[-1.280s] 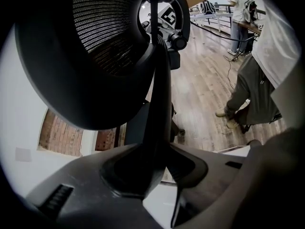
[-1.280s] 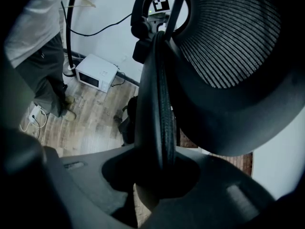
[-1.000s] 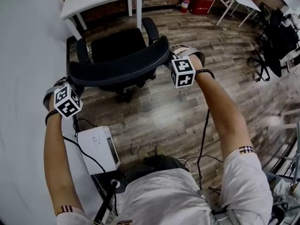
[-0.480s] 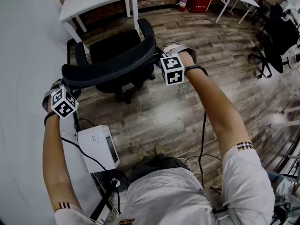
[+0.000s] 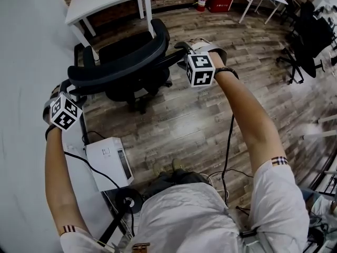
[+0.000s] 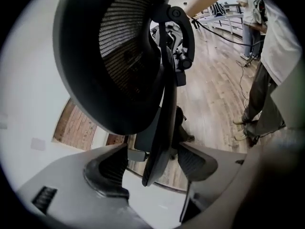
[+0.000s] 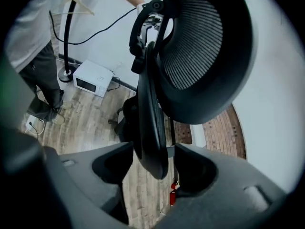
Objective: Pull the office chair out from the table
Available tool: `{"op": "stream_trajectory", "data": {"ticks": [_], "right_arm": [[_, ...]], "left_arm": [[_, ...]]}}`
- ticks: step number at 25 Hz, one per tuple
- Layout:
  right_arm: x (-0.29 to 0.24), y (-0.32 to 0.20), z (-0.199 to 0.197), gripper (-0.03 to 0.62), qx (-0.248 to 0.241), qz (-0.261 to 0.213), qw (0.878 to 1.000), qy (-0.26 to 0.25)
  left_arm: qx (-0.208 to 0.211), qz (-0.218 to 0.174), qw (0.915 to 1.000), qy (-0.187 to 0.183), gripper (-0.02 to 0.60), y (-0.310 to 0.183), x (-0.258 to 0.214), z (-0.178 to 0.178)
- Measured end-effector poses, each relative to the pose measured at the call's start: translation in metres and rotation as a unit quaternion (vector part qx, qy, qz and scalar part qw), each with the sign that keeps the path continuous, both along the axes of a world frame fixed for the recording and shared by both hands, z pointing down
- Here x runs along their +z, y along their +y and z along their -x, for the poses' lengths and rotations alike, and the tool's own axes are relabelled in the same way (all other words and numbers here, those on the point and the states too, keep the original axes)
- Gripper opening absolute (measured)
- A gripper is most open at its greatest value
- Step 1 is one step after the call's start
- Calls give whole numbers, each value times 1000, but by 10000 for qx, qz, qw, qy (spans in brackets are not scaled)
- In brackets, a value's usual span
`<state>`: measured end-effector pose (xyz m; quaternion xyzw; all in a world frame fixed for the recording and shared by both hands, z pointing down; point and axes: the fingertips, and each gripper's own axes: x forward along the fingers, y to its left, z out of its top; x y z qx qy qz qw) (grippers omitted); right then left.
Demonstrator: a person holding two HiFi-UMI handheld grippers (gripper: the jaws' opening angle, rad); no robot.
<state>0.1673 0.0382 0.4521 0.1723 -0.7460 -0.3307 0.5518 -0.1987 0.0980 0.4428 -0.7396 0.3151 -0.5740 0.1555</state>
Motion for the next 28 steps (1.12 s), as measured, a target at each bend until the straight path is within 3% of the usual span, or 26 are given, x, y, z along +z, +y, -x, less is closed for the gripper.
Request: {"op": "stream_trajectory", "data": {"ticks": [5,8,10,14,18,21,23,25,28], "right_arm": [[-21,17,-12,261,248,43,9980,-575],[-42,28,-10,259,404,47,9918,-1211],[-55,39,-5,245,447,61,9852,-1655],[-76,61,12,223,428,214,9669,-2508],[-94,85,37,172,275,412,9447,-3243],[-108,109,57,113,121,505,9224,-3827],[-121,124,68,55,9,556,9064,-4188],[-133,138,80,3,-98,659,8904,-4502],[-141,155,99,2,-253,842,8713,-4829]], "left_arm": [[-214,-372,9950,898,322,19,-26,-12],[-361,-735,9812,1746,322,30,-54,-28],[-430,-997,9641,2421,318,40,-76,-42],[-439,-1483,9200,3601,282,63,-115,-69],[-332,-1856,8737,4485,184,85,-140,-97],[-417,-1936,8335,5157,148,106,-157,-115],[-411,-1920,8119,5498,119,119,-166,-129],[-358,-1879,7994,5695,89,128,-170,-142],[-280,-1741,7943,5814,49,134,-164,-160]]}}
